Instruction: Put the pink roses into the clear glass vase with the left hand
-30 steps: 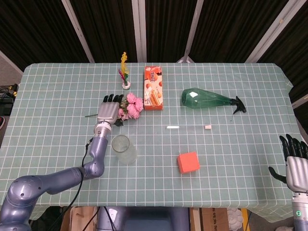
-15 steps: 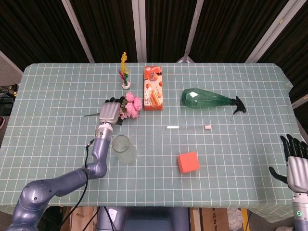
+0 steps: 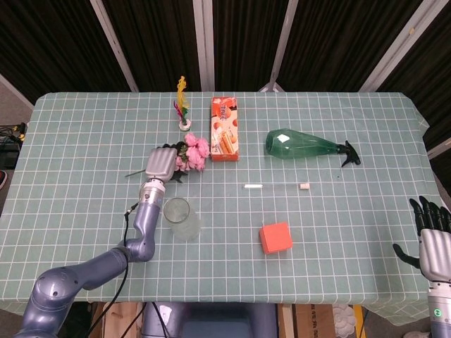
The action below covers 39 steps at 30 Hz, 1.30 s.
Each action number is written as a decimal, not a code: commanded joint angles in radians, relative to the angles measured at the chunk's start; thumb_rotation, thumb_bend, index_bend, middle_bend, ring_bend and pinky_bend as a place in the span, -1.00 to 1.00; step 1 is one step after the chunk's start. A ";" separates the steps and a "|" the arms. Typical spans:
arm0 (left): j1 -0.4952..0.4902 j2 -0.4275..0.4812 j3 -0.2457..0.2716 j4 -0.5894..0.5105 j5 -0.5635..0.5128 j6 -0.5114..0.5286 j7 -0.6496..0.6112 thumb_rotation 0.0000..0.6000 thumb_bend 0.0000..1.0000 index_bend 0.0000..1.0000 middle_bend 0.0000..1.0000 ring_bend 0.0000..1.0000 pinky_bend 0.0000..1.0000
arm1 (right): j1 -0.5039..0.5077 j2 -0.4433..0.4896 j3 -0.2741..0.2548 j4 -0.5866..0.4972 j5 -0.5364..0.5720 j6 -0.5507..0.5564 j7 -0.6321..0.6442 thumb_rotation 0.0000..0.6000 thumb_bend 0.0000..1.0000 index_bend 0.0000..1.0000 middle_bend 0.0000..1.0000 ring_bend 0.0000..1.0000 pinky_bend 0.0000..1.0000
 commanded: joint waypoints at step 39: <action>0.415 0.821 -0.060 -1.206 0.580 0.327 -0.988 1.00 -0.02 -0.54 -0.35 -0.51 -0.34 | -0.016 0.023 -0.012 -0.018 -0.043 0.026 0.057 1.00 -0.54 -0.80 -0.95 -0.97 -1.00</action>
